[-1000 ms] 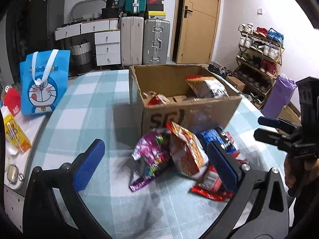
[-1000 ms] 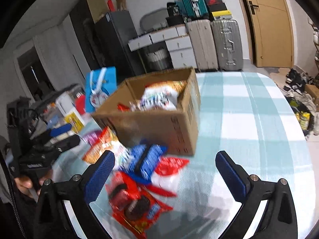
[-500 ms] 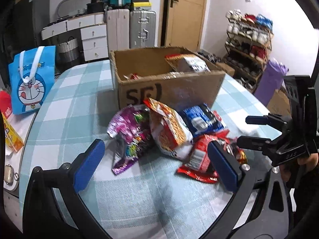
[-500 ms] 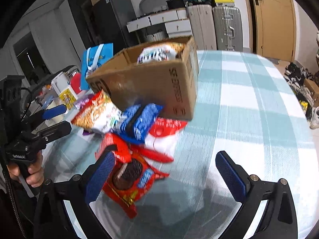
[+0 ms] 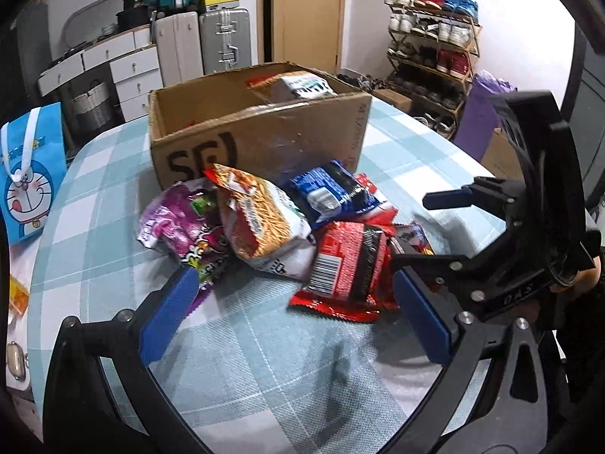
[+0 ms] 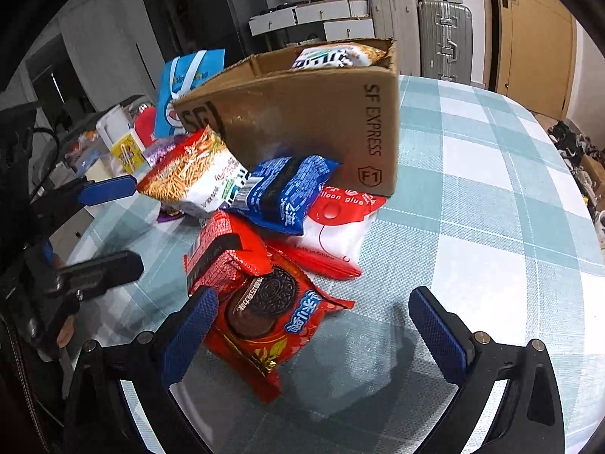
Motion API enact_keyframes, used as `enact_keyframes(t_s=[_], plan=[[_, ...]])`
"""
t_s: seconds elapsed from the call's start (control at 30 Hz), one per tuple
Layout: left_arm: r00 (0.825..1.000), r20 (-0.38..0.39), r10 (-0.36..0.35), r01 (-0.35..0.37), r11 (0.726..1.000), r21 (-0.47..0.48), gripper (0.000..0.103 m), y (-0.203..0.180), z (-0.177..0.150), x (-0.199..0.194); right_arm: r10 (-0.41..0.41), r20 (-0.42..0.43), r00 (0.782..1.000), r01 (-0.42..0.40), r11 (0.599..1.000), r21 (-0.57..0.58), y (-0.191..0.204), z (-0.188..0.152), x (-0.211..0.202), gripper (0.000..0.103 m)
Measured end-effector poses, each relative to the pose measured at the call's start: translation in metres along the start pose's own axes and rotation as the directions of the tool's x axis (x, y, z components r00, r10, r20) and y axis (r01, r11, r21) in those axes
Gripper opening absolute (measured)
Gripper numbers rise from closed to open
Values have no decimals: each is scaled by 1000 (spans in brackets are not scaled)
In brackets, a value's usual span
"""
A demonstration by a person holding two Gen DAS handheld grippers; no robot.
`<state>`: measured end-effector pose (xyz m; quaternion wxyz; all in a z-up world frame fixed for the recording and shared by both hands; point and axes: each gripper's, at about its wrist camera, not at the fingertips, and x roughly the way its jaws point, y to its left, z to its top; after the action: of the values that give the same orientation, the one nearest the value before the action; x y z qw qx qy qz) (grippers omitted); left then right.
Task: Organize snacks
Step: 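Move both grippers back toward the remaining snack bags, then grasp the red Oreo pack with the right gripper while the left grasps a red wafer pack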
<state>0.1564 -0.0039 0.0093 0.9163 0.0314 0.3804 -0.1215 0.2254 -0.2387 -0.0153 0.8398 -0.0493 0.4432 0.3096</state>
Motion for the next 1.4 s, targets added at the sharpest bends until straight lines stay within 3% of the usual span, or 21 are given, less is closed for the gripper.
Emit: enact_keyframes(t_s=[0.33, 0.77, 0.97, 1.07, 1.13, 1.4], plan=[[999, -38, -21, 21, 1000, 0, 102, -7, -3, 19, -28, -44, 999, 27, 999, -24, 5, 0, 8, 103], [996, -91, -14, 9, 999, -52, 102, -15, -5, 55, -92, -69, 993, 87, 994, -70, -24, -3, -9, 103], [997, -82, -6, 2, 999, -40, 102, -22, -5, 61, -63, -62, 996, 58, 995, -82, -19, -5, -8, 103], [997, -77, -4, 2, 1000, -23, 102, -26, -4, 63, -67, -76, 995, 61, 995, -84, -18, -6, -2, 98], [997, -77, -5, 4, 1000, -18, 103, -27, -4, 65, -56, -86, 995, 50, 996, -78, -19, -7, 1, 86], [998, -52, -20, 20, 1000, -4, 99, -30, -2, 64, -30, -72, 997, 24, 996, -86, -20, -8, 0, 71]])
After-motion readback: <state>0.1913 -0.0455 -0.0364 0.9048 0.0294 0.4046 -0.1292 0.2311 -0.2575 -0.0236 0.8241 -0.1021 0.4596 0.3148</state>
